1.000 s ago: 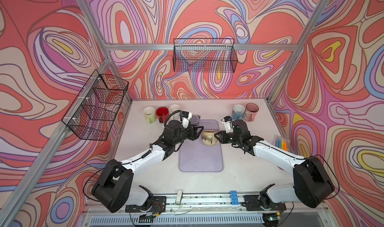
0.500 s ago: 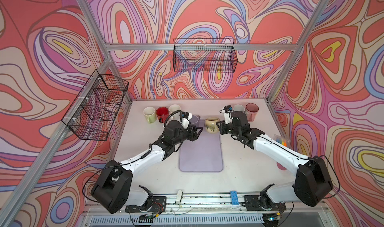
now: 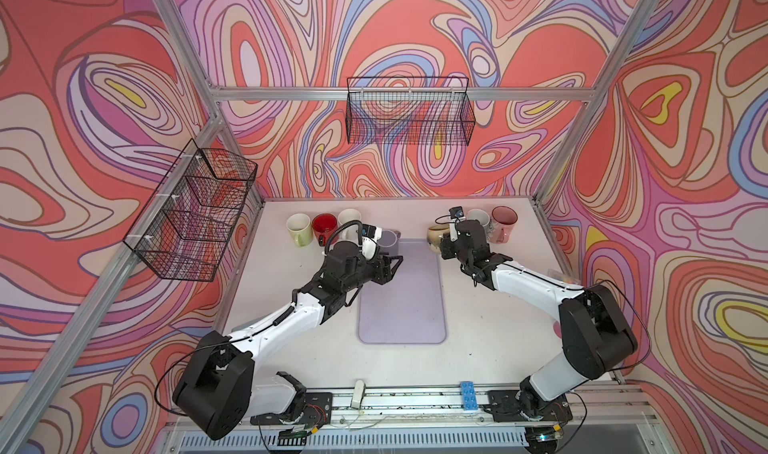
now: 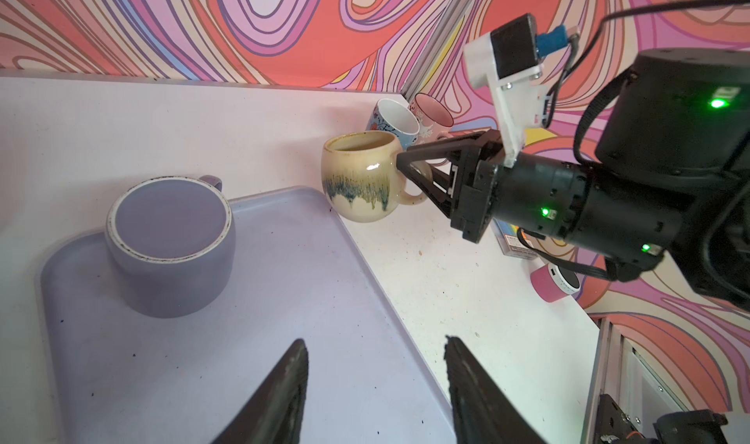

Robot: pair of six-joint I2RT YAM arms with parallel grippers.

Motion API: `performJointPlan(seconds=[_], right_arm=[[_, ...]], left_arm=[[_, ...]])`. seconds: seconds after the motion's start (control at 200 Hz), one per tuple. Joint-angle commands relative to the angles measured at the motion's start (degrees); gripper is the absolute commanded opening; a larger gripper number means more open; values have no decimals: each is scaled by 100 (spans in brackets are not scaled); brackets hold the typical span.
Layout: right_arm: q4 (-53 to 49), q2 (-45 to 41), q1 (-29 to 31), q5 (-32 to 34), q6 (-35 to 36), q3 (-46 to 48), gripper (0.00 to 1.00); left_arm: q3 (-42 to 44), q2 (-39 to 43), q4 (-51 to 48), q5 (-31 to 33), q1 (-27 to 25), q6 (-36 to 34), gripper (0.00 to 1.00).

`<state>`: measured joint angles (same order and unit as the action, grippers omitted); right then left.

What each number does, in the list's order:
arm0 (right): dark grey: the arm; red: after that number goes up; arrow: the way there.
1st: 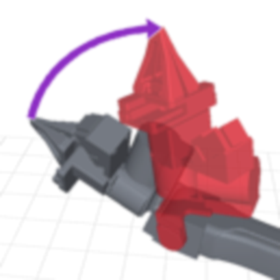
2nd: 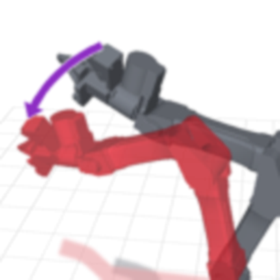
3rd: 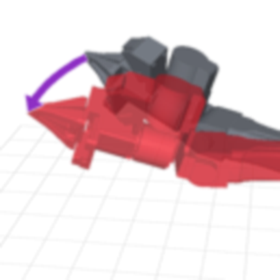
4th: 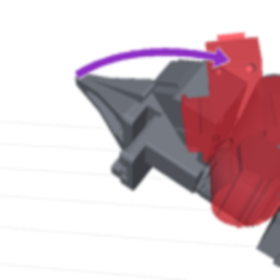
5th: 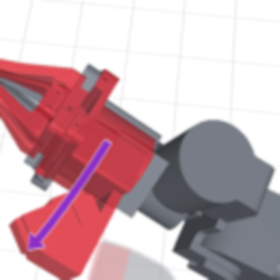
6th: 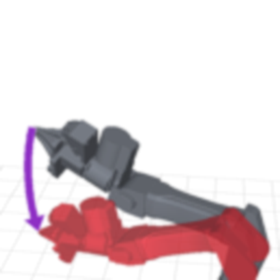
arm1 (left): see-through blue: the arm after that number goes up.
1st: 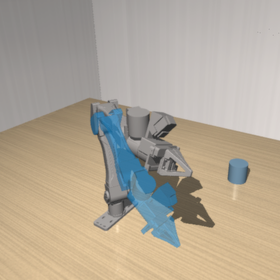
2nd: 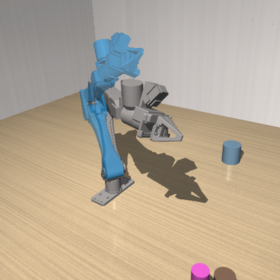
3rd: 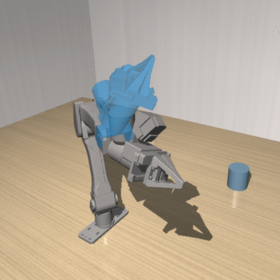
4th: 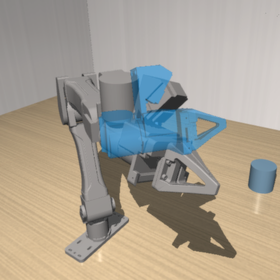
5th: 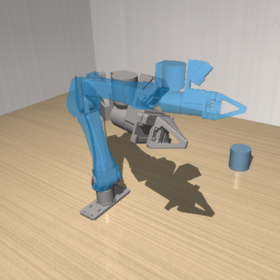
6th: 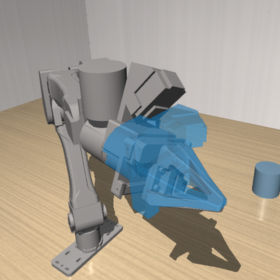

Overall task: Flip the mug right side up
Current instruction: 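Carry the upright cream mug with the right gripper toward the blue mug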

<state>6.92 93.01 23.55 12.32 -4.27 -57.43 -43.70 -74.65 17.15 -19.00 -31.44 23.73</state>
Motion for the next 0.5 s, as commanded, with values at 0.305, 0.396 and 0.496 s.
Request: performJointPlan(seconds=[0.305,0.396,0.496], right_arm=[[1971,812,-355,343,314,-138,0],[2062,1060,-358,326,306,-158,0],[2070,1219,-353,366,304,-166,0]], left_arm=[[-67,-5,-185,66,33,-175,56],[-68,-5,-202,64,33,-184,56],[-69,10,-247,82,33,-219,56]])
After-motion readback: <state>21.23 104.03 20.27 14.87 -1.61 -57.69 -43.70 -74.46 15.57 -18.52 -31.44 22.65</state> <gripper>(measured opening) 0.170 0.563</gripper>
